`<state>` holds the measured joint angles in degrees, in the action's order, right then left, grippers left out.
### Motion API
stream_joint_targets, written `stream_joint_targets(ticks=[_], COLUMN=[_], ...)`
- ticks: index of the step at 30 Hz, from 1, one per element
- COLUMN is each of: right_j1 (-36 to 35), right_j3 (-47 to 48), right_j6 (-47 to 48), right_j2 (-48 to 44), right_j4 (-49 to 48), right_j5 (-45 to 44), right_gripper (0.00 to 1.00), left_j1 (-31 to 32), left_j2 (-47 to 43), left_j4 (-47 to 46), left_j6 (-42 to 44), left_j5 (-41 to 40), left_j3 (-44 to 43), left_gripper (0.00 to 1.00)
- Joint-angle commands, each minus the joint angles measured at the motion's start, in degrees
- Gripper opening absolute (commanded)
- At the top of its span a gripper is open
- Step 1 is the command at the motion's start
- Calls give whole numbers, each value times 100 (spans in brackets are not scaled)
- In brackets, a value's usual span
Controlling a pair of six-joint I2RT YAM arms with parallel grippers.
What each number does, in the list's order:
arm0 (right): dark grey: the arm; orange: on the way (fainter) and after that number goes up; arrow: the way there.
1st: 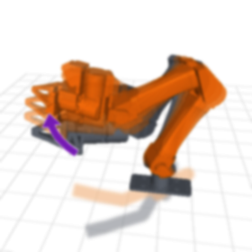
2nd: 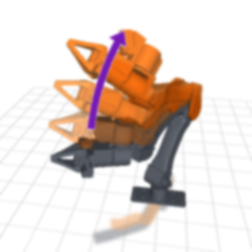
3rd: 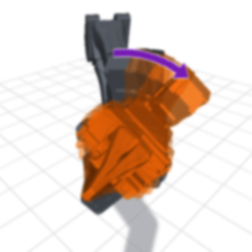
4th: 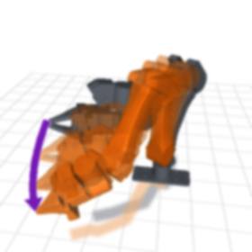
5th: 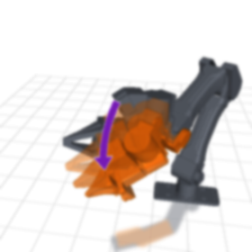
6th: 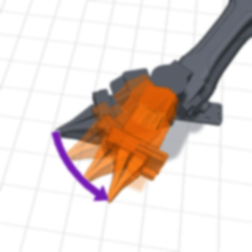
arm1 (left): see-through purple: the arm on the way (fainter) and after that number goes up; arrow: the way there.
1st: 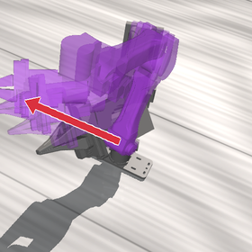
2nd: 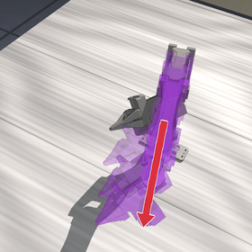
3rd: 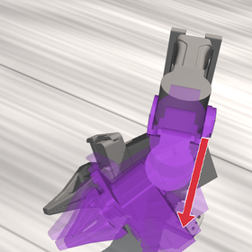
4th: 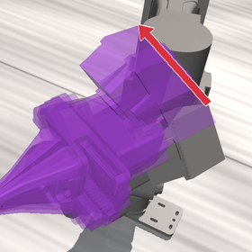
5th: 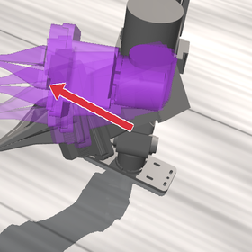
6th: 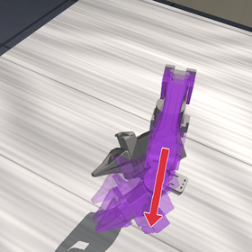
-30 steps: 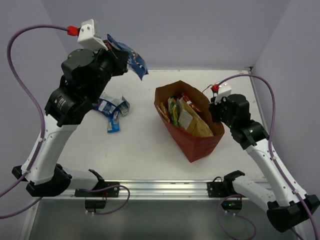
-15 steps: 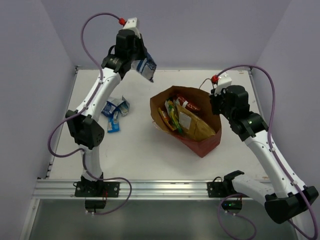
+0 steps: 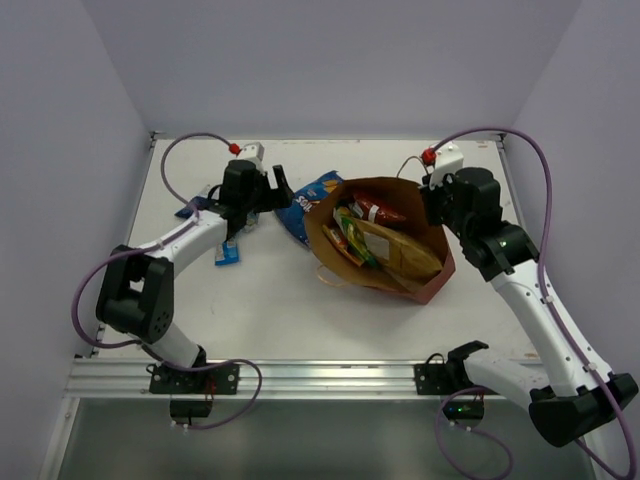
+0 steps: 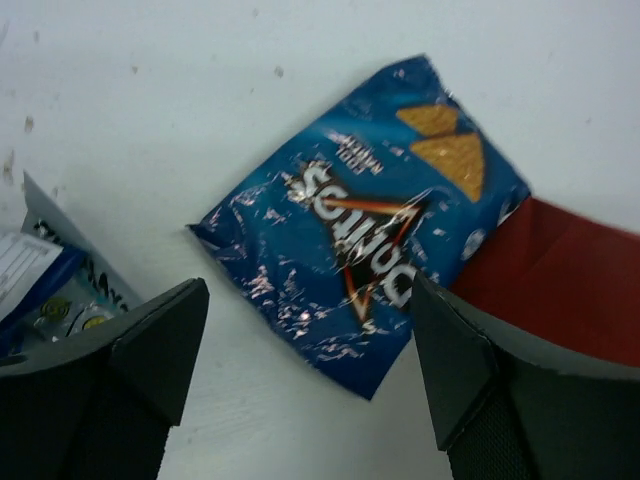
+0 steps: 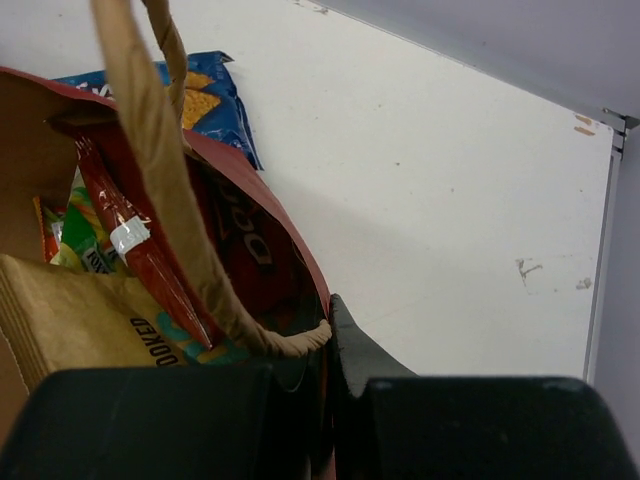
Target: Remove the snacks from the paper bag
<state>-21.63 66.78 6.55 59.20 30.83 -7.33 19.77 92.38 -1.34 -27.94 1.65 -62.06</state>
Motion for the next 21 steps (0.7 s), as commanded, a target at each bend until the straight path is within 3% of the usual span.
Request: stream_joint_targets(ticks=[1,8,14,17,21], right_j1=[10,1,-17,-43,-61], right_j3=[10,-7,-60,-60,-8], right_j6=[119,119,136,145,136], right_j2=[-128,-84,-75,-93,-128], right_j4=[-534,-543,-648,-683,-727], right_j5=[83,-84,-119,-146,-137], right_gripper=[0,0,0,0,0], left_j1=[-52,324,2159,2644,3331], left_j2=[-475,-1589,-1829,-1689,-1258], left_j4=[36,1381,2156,2279,2489], left_j6=[-62,-351,-588,-747,-870], left_j5=[-417,231,-569,-929,-1114], left_j3=[291,-463,-1563,-1678,-1651], left_gripper=[98,100,91,83,81])
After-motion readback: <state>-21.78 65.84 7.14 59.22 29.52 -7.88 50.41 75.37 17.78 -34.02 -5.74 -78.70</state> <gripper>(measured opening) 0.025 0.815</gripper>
